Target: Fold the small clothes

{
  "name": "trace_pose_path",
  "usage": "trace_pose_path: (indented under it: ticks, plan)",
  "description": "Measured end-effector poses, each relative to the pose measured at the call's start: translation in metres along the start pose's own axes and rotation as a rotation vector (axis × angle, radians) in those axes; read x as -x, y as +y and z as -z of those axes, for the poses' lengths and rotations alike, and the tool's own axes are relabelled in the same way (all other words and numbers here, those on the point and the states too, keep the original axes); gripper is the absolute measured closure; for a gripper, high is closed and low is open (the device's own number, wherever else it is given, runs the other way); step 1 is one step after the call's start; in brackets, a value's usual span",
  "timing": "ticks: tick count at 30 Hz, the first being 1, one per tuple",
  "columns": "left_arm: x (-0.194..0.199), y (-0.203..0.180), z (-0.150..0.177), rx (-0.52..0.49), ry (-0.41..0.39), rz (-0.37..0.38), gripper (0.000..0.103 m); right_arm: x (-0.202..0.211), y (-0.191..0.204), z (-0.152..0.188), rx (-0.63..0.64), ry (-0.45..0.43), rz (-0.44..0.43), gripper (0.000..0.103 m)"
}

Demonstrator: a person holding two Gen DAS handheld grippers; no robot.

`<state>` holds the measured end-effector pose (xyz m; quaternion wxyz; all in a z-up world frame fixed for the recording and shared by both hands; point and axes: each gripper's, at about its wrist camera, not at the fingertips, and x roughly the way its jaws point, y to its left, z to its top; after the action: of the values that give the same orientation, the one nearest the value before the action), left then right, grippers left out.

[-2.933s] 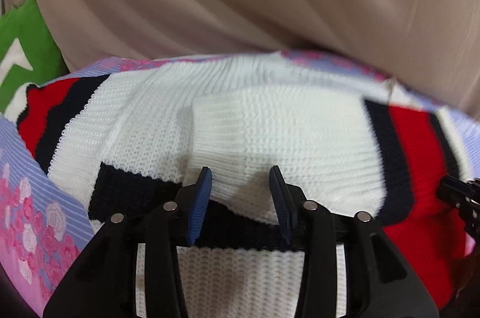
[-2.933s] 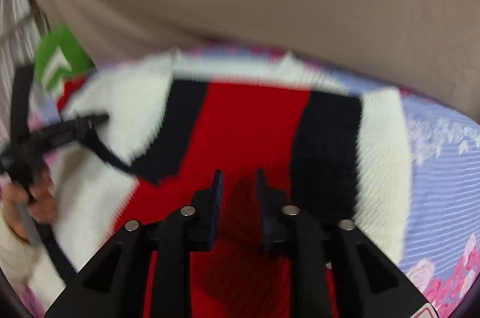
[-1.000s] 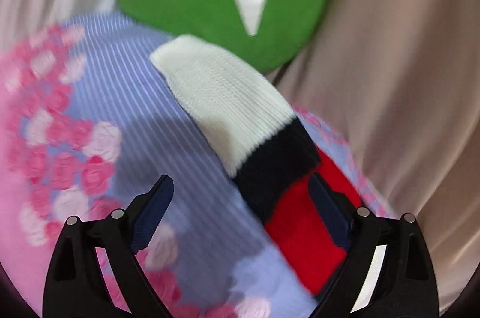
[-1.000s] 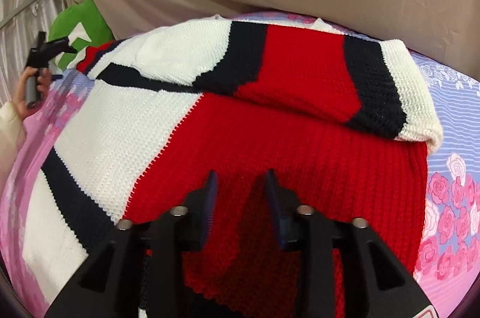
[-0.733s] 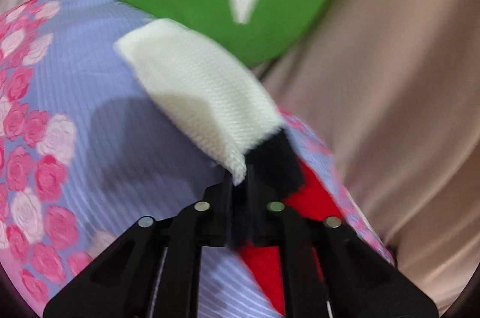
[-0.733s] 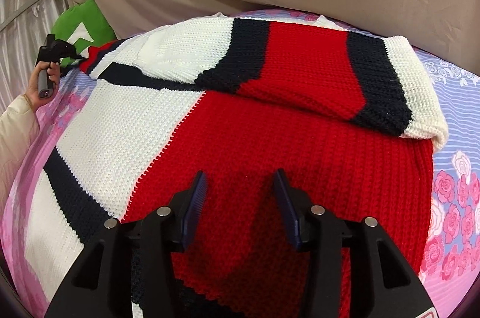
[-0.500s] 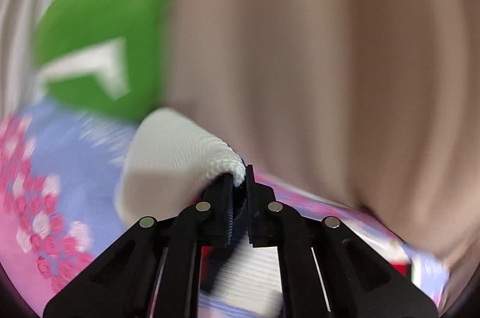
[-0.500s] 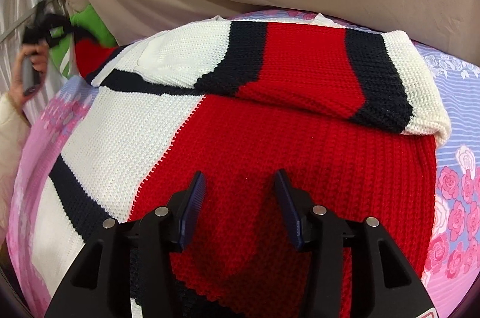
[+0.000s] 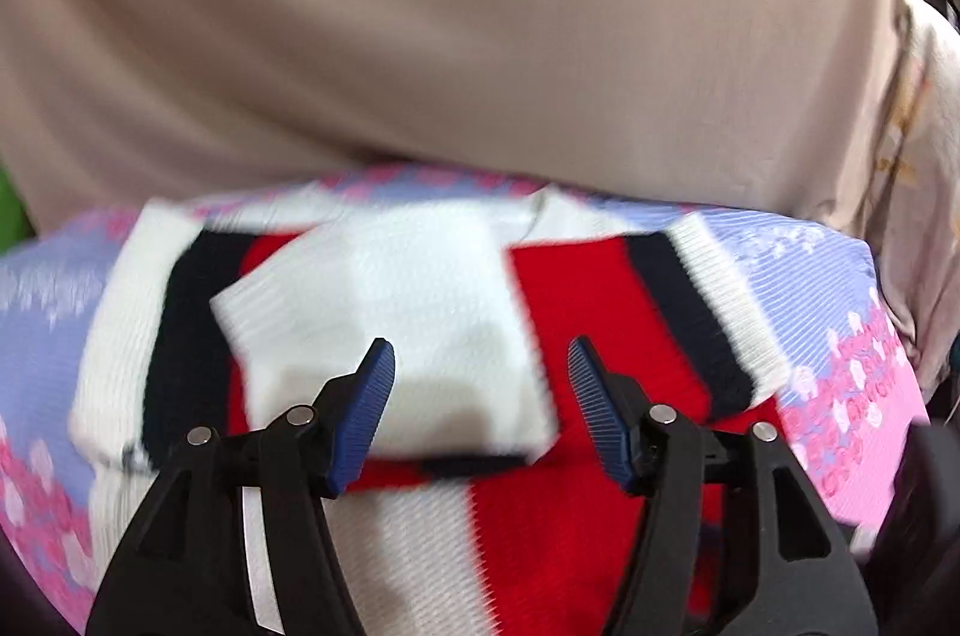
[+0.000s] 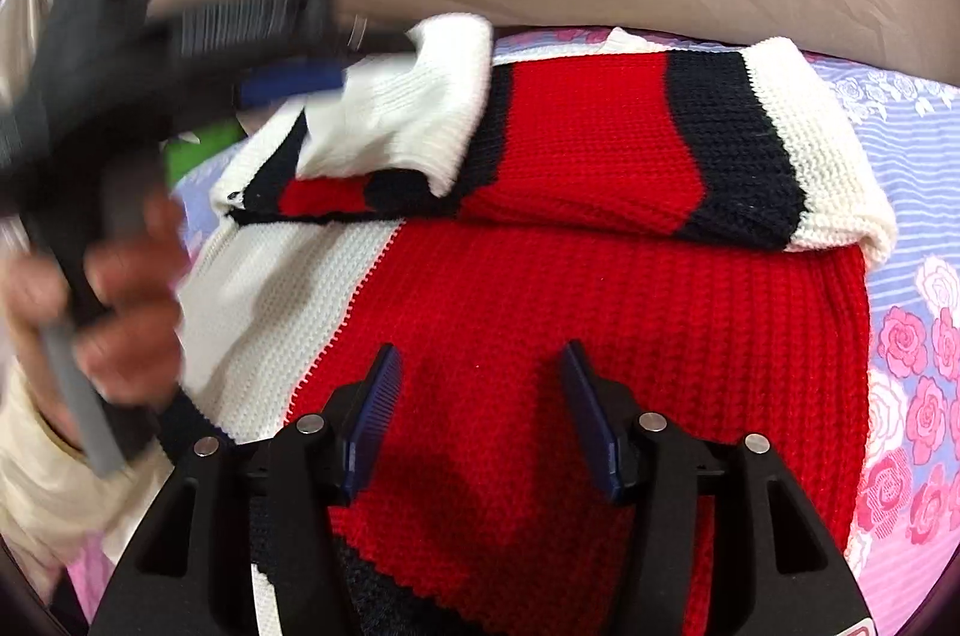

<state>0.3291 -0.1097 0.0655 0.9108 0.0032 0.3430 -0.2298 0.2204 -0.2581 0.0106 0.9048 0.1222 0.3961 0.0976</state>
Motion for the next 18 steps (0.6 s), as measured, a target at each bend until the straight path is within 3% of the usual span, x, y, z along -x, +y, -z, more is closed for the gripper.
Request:
trace_pose_path:
  ticks: [4, 6, 9, 13, 16, 18]
  plan:
    - [0.026, 0.055, 0.024, 0.133, 0.003, -0.007, 0.043, 0.011, -0.006, -0.006, -0.040, -0.036, -0.015, 0.048]
    - [0.040, 0.091, 0.030, 0.202, 0.001, -0.022, 0.035, 0.017, -0.004, -0.015, -0.042, -0.052, -0.008, 0.047]
    - [0.048, 0.138, 0.037, 0.311, 0.027, -0.051, 0.034, 0.015, 0.019, -0.038, 0.063, -0.080, 0.053, 0.043]
    - [0.037, 0.163, 0.043, 0.408, 0.072, -0.058, 0.035, -0.029, 0.061, -0.067, 0.249, -0.036, 0.120, 0.037]
    - [0.025, 0.164, 0.043, 0.415, 0.084, -0.106, 0.035, -0.074, 0.073, -0.080, 0.313, 0.013, 0.197, 0.037]
    - [0.018, 0.168, 0.044, 0.408, 0.094, -0.138, 0.036, -0.093, 0.069, -0.090, 0.312, 0.047, 0.214, 0.048]
